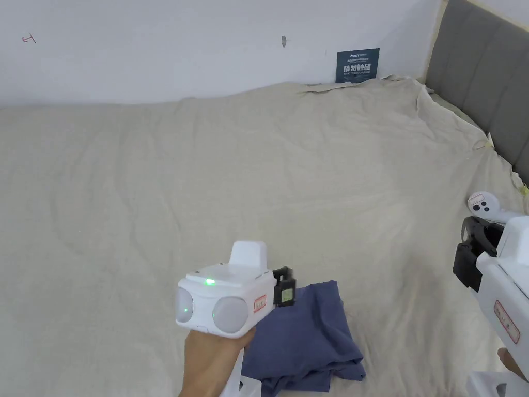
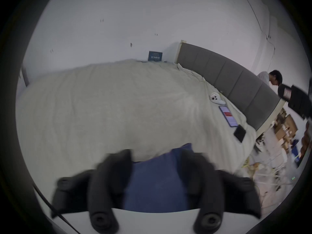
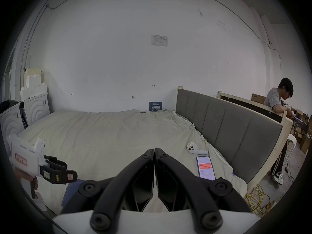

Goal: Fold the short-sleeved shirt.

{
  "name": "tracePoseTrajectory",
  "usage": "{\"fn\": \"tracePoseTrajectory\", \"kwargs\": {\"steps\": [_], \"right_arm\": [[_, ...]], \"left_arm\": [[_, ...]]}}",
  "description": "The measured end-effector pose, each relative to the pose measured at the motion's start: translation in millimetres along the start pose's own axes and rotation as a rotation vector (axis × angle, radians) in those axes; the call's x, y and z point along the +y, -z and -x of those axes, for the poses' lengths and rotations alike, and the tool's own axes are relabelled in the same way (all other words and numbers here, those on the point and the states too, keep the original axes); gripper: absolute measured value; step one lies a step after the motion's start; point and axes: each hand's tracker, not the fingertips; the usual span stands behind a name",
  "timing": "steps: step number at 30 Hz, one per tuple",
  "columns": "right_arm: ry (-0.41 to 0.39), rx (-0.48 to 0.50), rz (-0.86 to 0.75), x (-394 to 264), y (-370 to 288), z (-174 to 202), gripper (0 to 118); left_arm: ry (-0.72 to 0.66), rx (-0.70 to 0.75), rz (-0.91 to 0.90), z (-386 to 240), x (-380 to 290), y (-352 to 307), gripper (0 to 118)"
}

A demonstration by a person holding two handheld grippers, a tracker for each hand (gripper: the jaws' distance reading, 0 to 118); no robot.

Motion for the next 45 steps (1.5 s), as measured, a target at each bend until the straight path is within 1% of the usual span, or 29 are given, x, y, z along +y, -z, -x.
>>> {"fn": "tracePoseTrajectory", "kwargs": {"steps": [1,2,3,5,9,14,17,20,27,33,38,41,45], "right_arm": [[0.000,0.002,0.000,0.0,-0.1,0.7,1],[0.000,0.003,0.000,0.4,-0.9,1.4,1],[0.001,0.004,0.000,0.6,-1.7,2.0,1],[0.002,0.005,0.002,0.1,-2.1,2.6,1],[0.002,0.004,0.009,-3.3,-0.9,-0.5,1],[0.003,-0.004,0.021,-9.3,2.6,-10.5,1],[0.008,-0.015,0.027,-12.4,3.4,-18.2,1],[0.011,-0.028,0.034,-15.2,2.7,-25.8,1],[0.013,-0.057,0.048,-21.8,2.6,-40.0,1],[0.015,-0.070,0.046,-21.4,1.1,-45.0,1],[0.012,-0.069,0.038,-18.0,-1.6,-40.7,1],[0.009,-0.060,0.028,-14.9,-3.8,-34.8,1],[0.011,-0.046,0.008,-9.2,-6.4,-24.3,1]], "left_arm": [[0.000,0.009,-0.015,0.6,-5.8,1.3,33],[0.001,0.007,-0.016,0.7,-12.4,3.7,15],[0.000,0.004,-0.019,0.7,-18.6,5.4,7],[0.007,0.012,-0.020,-3.7,-24.8,7.1,0],[0.037,0.042,-0.007,-18.3,-40.5,18.7,0],[0.046,0.000,0.051,-39.6,-61.4,44.7,0],[0.074,-0.012,0.100,-57.7,-69.9,60.8,0],[0.096,-0.017,0.111,-68.8,-79.0,73.9,0],[0.152,-0.071,0.116,-98.2,-78.4,80.6,0],[0.137,-0.117,0.121,-112.2,-77.1,76.0,0],[0.107,-0.180,0.031,-115.3,-62.6,55.6,0],[0.099,-0.185,-0.041,-108.0,-43.7,39.1,0],[0.078,-0.153,-0.163,-86.2,-16.5,12.2,0]]}}
